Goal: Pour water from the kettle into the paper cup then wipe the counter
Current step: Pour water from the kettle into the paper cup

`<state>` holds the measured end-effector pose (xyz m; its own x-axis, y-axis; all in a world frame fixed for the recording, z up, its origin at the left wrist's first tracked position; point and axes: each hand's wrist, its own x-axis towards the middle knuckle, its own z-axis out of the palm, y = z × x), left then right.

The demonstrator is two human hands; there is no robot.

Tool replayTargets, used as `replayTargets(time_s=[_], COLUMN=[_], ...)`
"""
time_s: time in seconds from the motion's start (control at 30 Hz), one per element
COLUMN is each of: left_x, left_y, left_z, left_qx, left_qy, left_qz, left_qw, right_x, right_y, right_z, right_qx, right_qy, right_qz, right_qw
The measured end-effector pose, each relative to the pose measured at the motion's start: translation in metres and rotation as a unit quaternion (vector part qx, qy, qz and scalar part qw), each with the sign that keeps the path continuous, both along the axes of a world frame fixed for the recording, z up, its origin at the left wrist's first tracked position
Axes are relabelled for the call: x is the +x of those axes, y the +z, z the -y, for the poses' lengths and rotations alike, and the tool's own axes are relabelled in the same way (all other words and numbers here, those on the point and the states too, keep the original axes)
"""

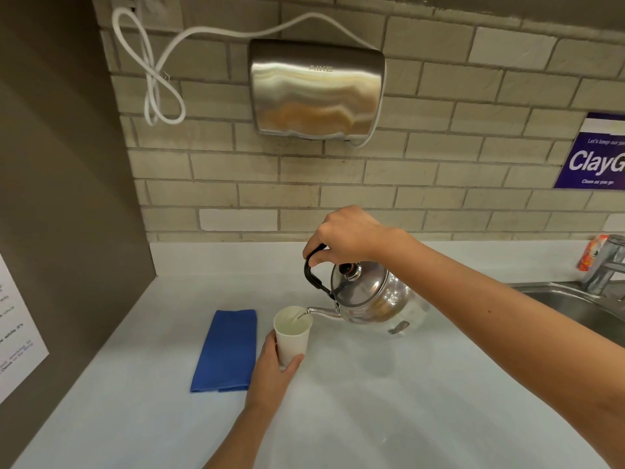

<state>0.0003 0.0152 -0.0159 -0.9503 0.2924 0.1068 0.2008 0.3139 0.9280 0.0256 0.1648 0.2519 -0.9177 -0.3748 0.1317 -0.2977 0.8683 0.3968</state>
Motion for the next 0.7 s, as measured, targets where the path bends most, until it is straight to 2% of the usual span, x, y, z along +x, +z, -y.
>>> replayTargets(time_s=[0.7], left_x=[-0.0018], left_y=[-0.0018], left_z=[-0.0007], left_qx=[0.001], left_qy=[-0.002], left_qz=[-0.012], left_qw=[1.000], right_x=[-0.0030], right_y=[-0.0011], right_z=[0.0019], right_qx=[0.014], right_qy=[-0.002], right_qz=[0.006], right_qw=[1.000])
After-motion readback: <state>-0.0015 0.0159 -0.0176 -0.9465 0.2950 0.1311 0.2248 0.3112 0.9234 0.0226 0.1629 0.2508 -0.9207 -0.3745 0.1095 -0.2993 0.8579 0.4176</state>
